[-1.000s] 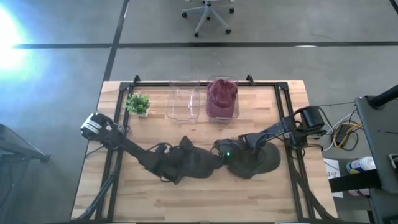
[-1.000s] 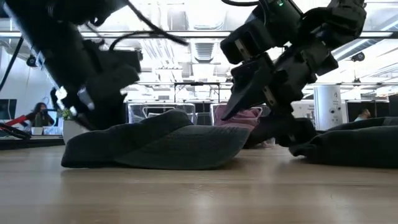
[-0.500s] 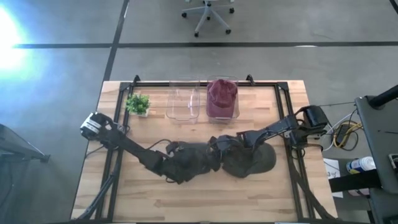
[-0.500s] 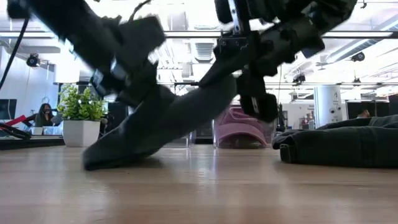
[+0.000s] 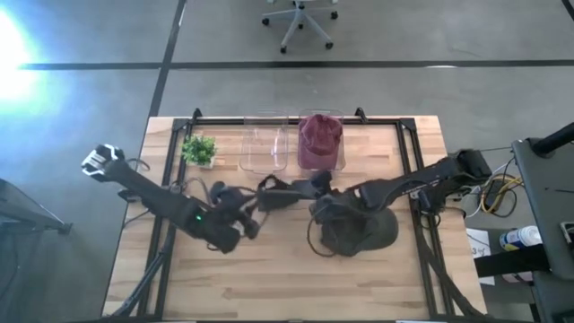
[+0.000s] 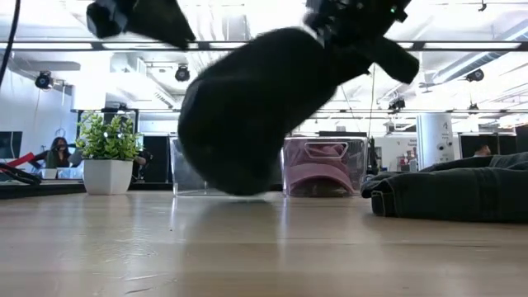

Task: Pick & Place hat
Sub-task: Put the left black cap into the left transparent bin

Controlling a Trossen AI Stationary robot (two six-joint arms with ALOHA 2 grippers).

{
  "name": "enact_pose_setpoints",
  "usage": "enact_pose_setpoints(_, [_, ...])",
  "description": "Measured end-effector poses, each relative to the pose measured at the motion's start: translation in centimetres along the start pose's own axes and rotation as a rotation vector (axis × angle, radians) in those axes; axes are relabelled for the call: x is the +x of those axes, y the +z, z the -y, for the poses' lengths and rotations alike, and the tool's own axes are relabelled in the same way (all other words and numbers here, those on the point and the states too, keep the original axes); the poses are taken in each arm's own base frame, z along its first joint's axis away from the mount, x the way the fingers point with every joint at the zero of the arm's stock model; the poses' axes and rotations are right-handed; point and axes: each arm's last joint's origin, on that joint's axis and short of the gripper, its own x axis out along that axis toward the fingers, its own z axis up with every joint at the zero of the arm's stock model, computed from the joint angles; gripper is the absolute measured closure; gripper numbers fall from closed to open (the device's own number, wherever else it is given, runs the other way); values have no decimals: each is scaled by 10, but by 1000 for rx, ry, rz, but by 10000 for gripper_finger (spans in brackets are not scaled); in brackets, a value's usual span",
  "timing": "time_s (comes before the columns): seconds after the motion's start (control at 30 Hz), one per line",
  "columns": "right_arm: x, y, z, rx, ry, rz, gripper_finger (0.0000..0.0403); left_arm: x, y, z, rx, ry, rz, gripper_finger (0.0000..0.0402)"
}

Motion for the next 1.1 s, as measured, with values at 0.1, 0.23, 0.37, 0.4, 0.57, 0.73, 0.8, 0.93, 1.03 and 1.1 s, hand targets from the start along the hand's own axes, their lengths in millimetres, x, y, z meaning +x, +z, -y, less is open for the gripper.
enact_pose_setpoints(0.1, [-1, 4, -3, -116, -34, 13, 389, -9, 14, -10, -41, 25, 85, 306])
enact_pose_setpoints(0.23, [-2, 3, -21, -151, 3, 21, 389, -8, 18, -18, -54, 33, 53, 306])
enact_pose_setpoints(0.37, [-1, -4, -47, -240, 52, 14, 389, 4, 2, -23, -129, 31, -112, 306])
enact_pose_setpoints(0.4, [-1, -7, -54, -257, 61, 10, 389, 8, -6, -24, -166, 29, -159, 306])
enact_pose_setpoints(0.57, [3, -20, -90, -360, 140, 18, 389, 31, -49, -20, -388, -110, -303, 306])
enact_pose_setpoints(0.73, [13, -30, -109, -443, 153, -20, 390, 55, -83, -9, -578, -349, -355, 306])
enact_pose_setpoints(0.8, [16, -30, -110, -444, 133, -26, 390, 63, -93, -7, -594, -354, -372, 306])
enact_pose_setpoints(0.93, [17, -23, -108, -451, 85, 16, 390, 79, -114, -3, -521, -279, -436, 306])
enact_pose_setpoints(1.03, [15, -16, -105, -487, 74, 53, 390, 93, -118, 2, -500, -253, -432, 306])
enact_pose_setpoints(1.1, [13, -12, -102, -504, 60, 66, 390, 100, -117, 5, -480, -248, -423, 306])
